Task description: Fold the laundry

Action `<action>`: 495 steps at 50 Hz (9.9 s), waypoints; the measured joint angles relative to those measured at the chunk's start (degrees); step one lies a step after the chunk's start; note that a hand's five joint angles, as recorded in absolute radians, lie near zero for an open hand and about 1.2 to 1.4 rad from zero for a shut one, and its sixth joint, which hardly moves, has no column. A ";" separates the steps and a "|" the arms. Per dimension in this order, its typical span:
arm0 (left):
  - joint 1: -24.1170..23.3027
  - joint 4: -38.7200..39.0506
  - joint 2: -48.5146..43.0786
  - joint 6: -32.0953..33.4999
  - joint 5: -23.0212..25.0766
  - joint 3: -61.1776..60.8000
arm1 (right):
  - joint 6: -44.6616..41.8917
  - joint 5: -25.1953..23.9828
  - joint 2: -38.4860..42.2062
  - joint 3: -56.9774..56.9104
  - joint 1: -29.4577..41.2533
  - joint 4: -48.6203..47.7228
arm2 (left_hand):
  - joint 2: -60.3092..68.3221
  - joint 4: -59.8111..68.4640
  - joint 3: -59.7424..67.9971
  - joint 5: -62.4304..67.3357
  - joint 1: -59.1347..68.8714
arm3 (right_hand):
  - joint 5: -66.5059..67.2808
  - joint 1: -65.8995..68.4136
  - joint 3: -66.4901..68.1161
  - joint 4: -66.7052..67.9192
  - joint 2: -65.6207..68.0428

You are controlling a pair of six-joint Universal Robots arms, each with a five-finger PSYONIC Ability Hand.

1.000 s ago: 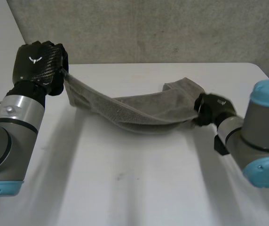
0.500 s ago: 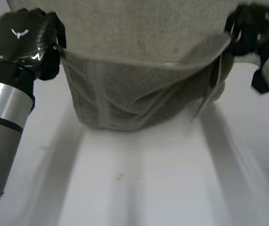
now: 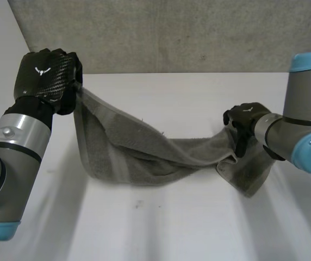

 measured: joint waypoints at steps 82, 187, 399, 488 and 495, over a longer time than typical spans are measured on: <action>9.97 3.85 -10.73 0.12 -0.31 0.88 | 1.95 -2.80 -11.80 45.40 -5.94 -33.35 | 0.00 0.00 0.00 0.00 0.00 | 20.37 15.94 22.26 22.60 21.18; 8.42 -25.57 -22.18 26.92 3.81 26.29 | -25.93 4.08 -8.42 0.40 -8.46 -6.13 | 0.00 0.01 0.02 0.00 0.00 | 47.16 35.12 47.56 48.53 46.41; 10.99 -9.08 3.59 3.58 9.95 -6.75 | 5.91 -16.00 -27.82 54.23 -11.32 -12.90 | 0.02 0.02 0.03 0.15 0.00 | 19.28 15.94 20.12 20.52 18.98; 11.93 -23.46 -7.56 8.34 10.25 17.09 | -17.34 -5.38 -16.53 3.49 -5.20 2.14 | 0.02 0.02 0.03 0.15 0.00 | 46.86 37.21 47.38 48.48 46.37; 7.19 -21.71 -22.81 9.56 6.73 39.65 | -18.05 3.31 -6.39 -9.30 -1.60 -14.56 | 0.02 0.02 0.03 0.16 0.00 | 46.88 37.21 47.47 48.49 46.37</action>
